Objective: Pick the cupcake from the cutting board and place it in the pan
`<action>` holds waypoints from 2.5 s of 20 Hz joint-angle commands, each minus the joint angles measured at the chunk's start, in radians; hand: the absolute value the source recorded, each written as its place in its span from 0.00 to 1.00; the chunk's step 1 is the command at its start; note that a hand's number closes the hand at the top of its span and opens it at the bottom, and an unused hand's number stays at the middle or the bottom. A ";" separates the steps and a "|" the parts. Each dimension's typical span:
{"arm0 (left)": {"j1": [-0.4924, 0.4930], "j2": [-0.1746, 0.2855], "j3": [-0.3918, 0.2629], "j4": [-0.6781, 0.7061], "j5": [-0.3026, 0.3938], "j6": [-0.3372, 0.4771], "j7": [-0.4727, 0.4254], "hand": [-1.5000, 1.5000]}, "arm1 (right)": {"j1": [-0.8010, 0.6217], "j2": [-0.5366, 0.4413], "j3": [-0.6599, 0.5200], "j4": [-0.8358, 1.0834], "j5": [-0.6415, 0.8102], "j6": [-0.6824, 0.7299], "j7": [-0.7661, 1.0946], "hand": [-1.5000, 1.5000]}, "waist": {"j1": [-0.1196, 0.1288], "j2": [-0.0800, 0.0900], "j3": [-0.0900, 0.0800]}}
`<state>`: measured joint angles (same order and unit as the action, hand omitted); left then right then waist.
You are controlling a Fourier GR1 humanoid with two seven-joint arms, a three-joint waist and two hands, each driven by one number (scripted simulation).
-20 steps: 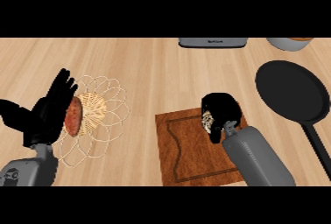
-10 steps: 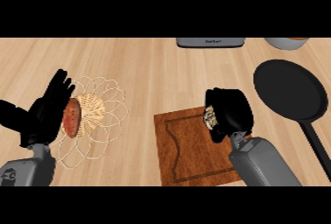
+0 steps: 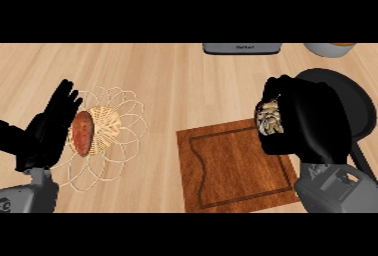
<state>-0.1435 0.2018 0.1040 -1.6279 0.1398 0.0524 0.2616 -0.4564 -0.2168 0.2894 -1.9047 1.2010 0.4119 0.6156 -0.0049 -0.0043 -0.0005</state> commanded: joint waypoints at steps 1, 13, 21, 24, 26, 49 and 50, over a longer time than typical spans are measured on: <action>-0.026 0.018 0.026 0.006 0.011 -0.017 0.007 0.50 | -0.049 0.010 -0.098 -0.015 -0.015 0.022 0.009 1.00 | 0.006 0.004 0.000; -0.059 -0.045 -0.016 0.048 -0.045 0.032 -0.012 0.50 | -0.026 -0.186 -0.491 0.271 -0.179 -0.228 -0.305 1.00 | 0.004 0.006 0.001; 0.000 -0.036 -0.008 0.021 -0.021 -0.010 -0.026 0.50 | -0.076 -0.316 -0.667 0.737 -0.265 -0.458 -0.624 1.00 | 0.021 0.011 0.002; -0.059 -0.055 -0.021 0.063 -0.056 0.027 -0.028 0.50 | -0.092 -0.289 -0.666 0.889 -0.295 -0.551 -0.755 1.00 | 0.021 0.012 0.002; -0.061 -0.057 -0.033 -0.002 -0.048 0.032 0.025 0.50 | -0.175 -0.354 -0.686 1.025 -0.309 -0.522 -0.811 1.00 | 0.031 0.011 0.002; -0.051 -0.025 0.017 0.038 -0.022 -0.010 -0.010 0.50 | -0.300 -0.408 -0.897 1.649 -0.457 -0.618 -1.119 0.00 | 0.041 0.019 0.005; -0.047 -0.062 -0.028 0.050 -0.049 -0.003 -0.040 0.50 | -0.298 -0.390 -0.928 1.657 -0.489 -0.635 -1.130 0.00 | 0.041 0.023 0.006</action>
<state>-0.2003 0.1449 0.0801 -1.5829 0.0923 0.0549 0.2369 -0.7668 -0.6029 -0.5540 -0.2594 0.8051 -0.2293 -0.4196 0.0410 0.0181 0.0048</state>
